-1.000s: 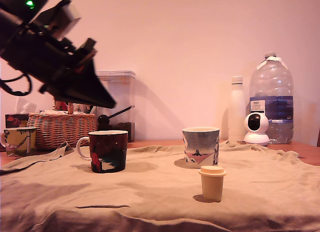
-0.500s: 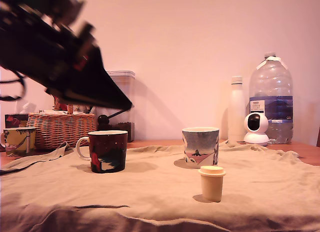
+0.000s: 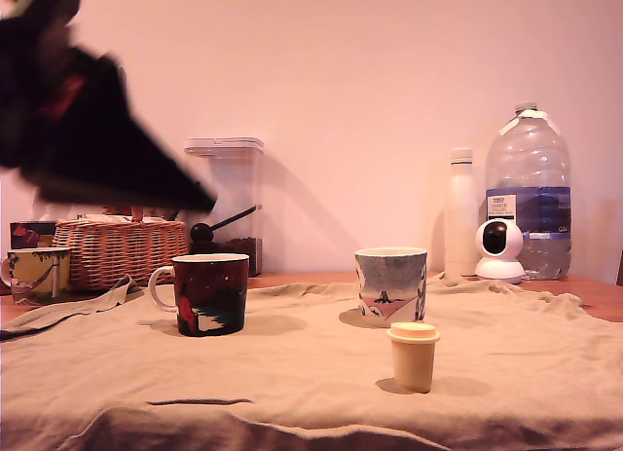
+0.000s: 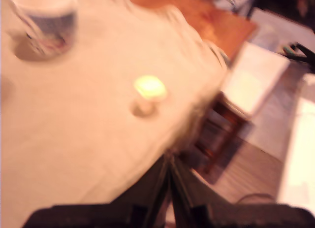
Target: Pick up the coffee capsules on the table and drop them inside the coffee cup
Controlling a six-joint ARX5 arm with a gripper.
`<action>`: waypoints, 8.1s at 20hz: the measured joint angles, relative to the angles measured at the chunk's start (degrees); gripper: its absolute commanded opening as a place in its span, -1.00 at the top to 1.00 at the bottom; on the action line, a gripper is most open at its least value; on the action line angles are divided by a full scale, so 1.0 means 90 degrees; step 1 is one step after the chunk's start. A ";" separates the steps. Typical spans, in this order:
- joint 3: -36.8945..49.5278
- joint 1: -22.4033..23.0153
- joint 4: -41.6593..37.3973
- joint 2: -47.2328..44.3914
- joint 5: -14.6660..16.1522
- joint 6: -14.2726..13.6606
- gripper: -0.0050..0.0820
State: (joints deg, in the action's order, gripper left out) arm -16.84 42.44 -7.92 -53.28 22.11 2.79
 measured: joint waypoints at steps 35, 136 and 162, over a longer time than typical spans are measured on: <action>0.0063 0.0274 -0.4801 -0.4017 -0.0304 -0.0136 -0.37; -0.8740 -0.0719 0.1926 -0.7718 -0.0491 -0.0646 0.39; -0.9452 -0.0719 0.2866 -0.8087 -0.0512 -0.0663 -0.34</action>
State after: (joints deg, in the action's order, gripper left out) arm -101.91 35.97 17.87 -126.06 17.50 -3.18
